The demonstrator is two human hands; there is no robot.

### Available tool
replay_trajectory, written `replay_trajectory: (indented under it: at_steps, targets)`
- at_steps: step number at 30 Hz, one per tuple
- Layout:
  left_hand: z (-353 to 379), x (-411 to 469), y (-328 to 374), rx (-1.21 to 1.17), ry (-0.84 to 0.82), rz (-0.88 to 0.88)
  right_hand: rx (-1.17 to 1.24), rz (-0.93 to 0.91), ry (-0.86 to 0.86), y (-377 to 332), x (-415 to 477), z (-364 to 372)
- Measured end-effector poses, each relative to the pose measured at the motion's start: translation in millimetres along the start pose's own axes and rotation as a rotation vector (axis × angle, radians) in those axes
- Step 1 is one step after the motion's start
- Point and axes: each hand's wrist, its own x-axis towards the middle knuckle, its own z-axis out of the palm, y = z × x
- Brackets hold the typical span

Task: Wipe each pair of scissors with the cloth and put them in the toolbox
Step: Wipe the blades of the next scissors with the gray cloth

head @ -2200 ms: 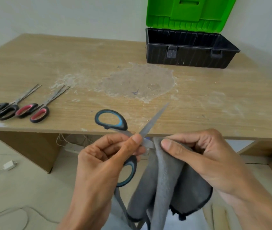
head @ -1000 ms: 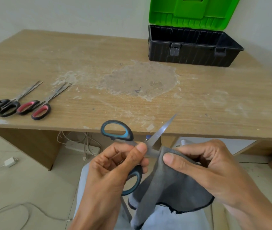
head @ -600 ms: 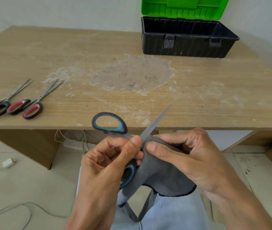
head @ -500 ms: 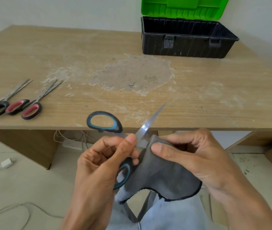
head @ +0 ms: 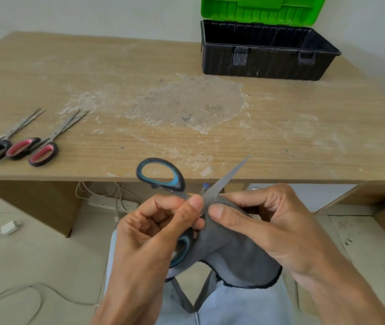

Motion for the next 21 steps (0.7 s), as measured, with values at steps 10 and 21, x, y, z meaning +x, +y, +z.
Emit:
replay_trajectory:
  at_steps: [10,21]
  targets:
    - [-10.2,2.1,5.2,-0.084,0.062,-0.146,-0.080,0.045,0.057,-4.2,-2.1,-6.6]
    - [-0.9,15.0,23.3,-0.099,0.027,-0.089,-0.039,-0.040,0.081,-19.7,10.1,-14.1]
